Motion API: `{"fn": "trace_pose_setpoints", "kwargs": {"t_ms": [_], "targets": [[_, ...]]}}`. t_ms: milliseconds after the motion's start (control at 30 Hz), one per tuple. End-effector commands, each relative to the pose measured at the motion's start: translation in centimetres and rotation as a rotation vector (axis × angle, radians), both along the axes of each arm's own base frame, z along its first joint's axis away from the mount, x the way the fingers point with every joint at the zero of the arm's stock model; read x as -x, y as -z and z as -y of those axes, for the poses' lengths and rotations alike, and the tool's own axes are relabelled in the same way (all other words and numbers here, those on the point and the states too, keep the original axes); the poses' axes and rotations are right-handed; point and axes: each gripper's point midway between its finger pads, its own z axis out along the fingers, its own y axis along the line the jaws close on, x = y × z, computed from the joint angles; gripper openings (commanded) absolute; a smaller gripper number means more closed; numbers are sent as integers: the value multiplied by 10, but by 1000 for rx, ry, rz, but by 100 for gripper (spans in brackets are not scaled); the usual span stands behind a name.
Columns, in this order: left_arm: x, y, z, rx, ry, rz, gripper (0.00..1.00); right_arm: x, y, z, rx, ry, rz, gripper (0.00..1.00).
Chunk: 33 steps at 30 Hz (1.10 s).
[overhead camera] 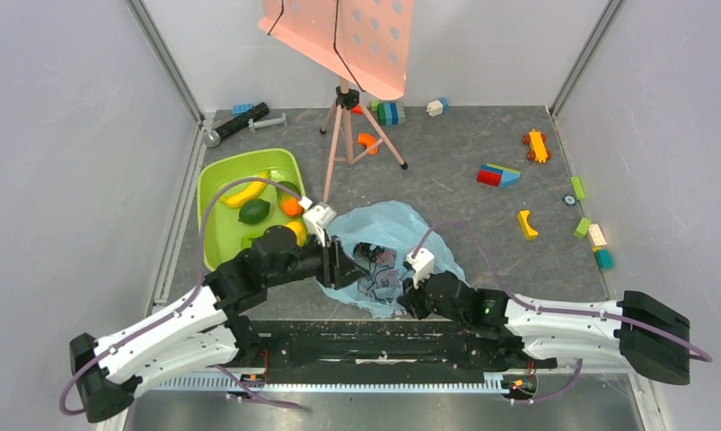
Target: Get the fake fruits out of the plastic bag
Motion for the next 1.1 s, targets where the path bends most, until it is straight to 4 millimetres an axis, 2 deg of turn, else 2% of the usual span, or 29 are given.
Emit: {"fn": "trace_pose_setpoints", "kwargs": {"t_ms": [0, 200, 333, 567, 900, 1067], "targets": [[6, 16, 18, -28, 50, 55, 51, 9, -5, -10, -80, -30, -27, 24], [4, 62, 11, -131, -30, 15, 50, 21, 12, -4, -49, -53, -55, 23], [-7, 85, -3, -191, -121, 9, 49, 21, 10, -3, -58, -49, -50, 23], [-11, 111, -14, -248, -180, -15, 45, 7, -25, -14, -80, -43, 31, 23], [-10, 118, -17, -247, -196, -22, 42, -15, -79, -34, -127, -3, 131, 25], [-8, 125, -16, -248, -192, -33, 40, -28, -86, -45, -68, -1, 170, 26]]}}
